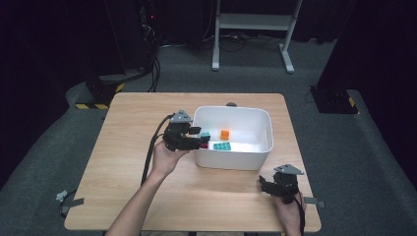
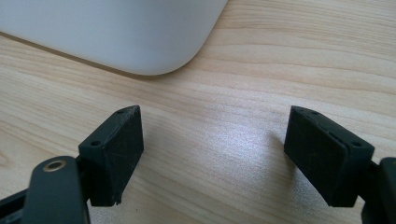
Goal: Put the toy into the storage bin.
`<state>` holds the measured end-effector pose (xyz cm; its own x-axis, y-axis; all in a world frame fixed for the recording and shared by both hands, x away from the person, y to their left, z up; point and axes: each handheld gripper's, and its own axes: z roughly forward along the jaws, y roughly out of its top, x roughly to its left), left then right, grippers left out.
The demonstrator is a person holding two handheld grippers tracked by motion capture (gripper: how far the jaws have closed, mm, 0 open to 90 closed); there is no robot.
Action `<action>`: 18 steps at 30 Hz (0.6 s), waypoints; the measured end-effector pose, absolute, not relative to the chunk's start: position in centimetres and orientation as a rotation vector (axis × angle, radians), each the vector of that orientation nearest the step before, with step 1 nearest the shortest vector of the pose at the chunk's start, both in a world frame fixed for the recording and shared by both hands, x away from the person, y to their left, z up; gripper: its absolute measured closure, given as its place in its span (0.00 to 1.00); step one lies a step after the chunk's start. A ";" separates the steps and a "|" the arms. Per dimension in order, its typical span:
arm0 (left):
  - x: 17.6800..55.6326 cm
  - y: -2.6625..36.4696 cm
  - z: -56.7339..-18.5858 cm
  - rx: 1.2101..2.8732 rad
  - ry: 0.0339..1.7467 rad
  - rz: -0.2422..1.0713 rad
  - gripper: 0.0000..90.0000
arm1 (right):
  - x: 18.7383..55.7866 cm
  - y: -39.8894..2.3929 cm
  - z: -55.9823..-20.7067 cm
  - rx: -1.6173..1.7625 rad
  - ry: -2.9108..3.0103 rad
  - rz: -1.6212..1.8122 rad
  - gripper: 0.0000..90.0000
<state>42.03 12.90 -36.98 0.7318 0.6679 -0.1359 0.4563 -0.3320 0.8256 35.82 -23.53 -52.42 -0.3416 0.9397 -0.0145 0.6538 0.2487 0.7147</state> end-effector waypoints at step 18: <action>40.6 15.9 -36.9 1.937 0.896 0.339 0.52 | 35.8 -23.5 -52.4 1.450 2.084 0.864 0.22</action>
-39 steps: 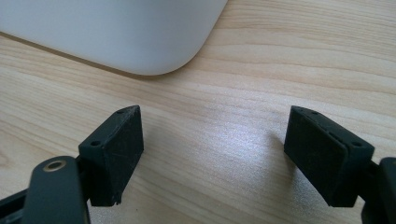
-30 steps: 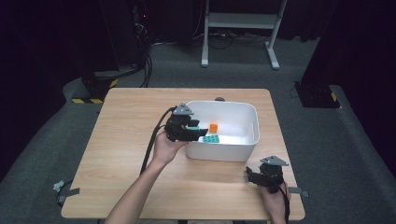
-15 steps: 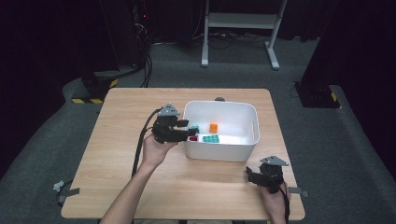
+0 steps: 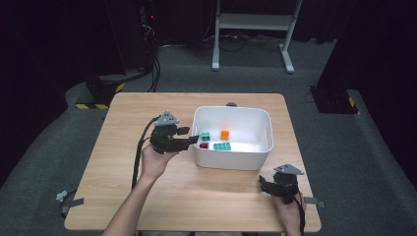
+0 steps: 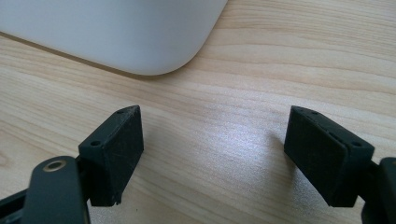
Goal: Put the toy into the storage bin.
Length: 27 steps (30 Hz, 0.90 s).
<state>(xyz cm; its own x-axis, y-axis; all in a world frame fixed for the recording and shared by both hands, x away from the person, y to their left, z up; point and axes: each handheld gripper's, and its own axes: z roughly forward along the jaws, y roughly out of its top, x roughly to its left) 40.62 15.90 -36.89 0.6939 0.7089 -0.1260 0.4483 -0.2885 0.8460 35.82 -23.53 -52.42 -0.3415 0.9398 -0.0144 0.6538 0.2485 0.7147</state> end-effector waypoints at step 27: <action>38.2 21.1 -37.4 1.851 1.003 0.377 0.52 | 35.8 -23.5 -52.4 1.451 2.084 0.864 0.22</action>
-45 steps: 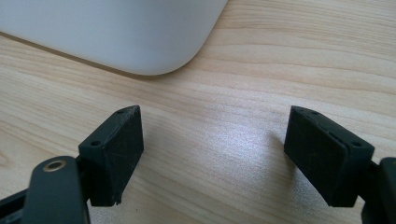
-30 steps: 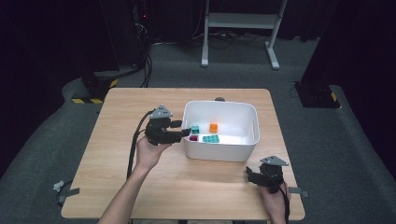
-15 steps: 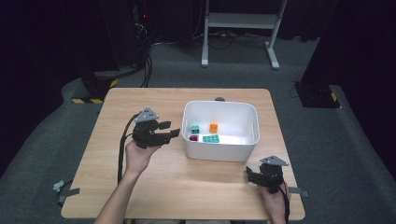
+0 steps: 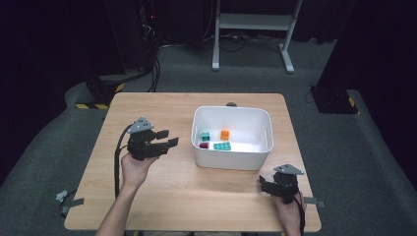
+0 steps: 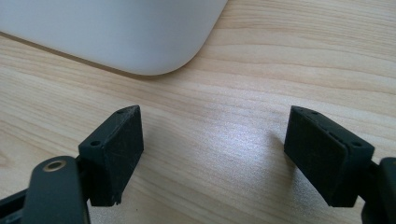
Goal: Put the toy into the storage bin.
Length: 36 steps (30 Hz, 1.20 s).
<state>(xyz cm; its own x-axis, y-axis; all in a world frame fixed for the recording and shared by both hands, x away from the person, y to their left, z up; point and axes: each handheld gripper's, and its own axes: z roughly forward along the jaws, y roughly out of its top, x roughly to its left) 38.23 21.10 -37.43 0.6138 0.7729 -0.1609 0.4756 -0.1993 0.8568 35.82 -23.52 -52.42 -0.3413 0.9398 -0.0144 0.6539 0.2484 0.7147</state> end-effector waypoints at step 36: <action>35.1 24.4 -41.3 1.852 1.125 0.446 0.52 | 35.8 -23.5 -52.4 1.450 2.084 0.864 0.22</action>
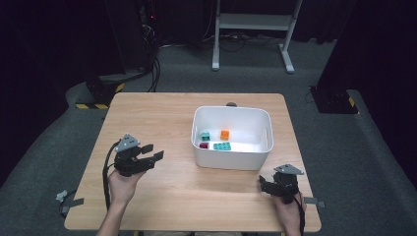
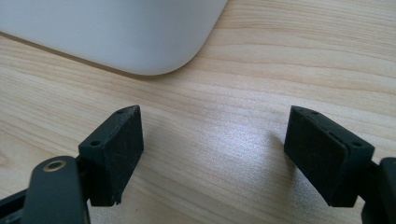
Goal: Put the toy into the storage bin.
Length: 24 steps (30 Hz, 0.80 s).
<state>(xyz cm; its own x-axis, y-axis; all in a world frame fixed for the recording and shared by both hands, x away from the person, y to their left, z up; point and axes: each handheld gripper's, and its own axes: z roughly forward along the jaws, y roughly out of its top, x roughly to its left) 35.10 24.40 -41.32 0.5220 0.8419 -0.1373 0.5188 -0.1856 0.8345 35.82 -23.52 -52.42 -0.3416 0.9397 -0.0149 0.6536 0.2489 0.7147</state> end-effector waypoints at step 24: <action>34.1 25.1 -45.4 1.899 1.239 0.473 0.51 | 35.8 -23.5 -52.4 1.449 2.084 0.864 0.22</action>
<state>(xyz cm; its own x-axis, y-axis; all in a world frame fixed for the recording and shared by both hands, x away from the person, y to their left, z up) 34.07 25.09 -45.44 0.4502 0.8858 -0.1125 0.5858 -0.1980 0.7859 35.82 -23.53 -52.42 -0.3420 0.9396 -0.0155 0.6532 0.2495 0.7149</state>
